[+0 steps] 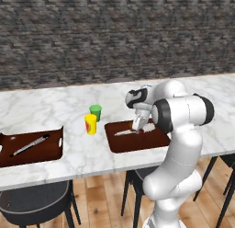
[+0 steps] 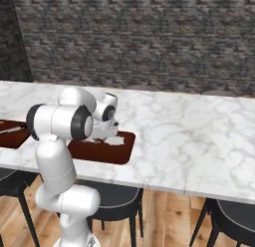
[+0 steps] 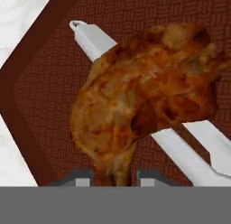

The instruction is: Gather the mushroom and lime from the fridge and place them on a tray on the dining counter. Then gather the chicken drumsticks from the fridge and place them on the other tray.

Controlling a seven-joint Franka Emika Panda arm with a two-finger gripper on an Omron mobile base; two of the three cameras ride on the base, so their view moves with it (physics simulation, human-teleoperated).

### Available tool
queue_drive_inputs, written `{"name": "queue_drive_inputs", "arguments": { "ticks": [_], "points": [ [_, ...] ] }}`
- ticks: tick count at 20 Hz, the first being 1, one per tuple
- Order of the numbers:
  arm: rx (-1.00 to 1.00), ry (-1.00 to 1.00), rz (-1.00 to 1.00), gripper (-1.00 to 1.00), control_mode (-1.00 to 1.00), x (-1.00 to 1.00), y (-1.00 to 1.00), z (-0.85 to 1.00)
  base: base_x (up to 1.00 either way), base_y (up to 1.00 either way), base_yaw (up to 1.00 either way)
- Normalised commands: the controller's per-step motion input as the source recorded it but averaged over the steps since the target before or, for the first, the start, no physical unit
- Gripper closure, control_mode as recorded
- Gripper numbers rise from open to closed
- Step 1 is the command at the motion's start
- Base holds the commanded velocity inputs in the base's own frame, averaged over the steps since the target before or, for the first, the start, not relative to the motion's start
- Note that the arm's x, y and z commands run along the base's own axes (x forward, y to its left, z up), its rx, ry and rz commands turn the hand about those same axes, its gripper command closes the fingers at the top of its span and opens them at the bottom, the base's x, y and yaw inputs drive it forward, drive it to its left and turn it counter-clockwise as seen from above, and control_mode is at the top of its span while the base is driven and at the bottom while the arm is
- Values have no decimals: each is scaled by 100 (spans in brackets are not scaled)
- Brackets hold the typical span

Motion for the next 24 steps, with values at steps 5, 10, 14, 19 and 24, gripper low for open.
{"name": "queue_drive_inputs", "arguments": {
  "ticks": [5,10,14,19,24],
  "points": [
    [0,0,11,-100,-100,-28,18,10,0,0,0],
    [-3,-1,6,-100,-100,-41,16,54,0,0,0],
    [-4,-4,4,-100,-100,-54,9,73,0,0,0],
    [-2,-5,1,-100,-100,-95,16,56,0,0,0],
    [0,-2,0,-100,-100,-100,22,50,0,0,0]
  ]
}}
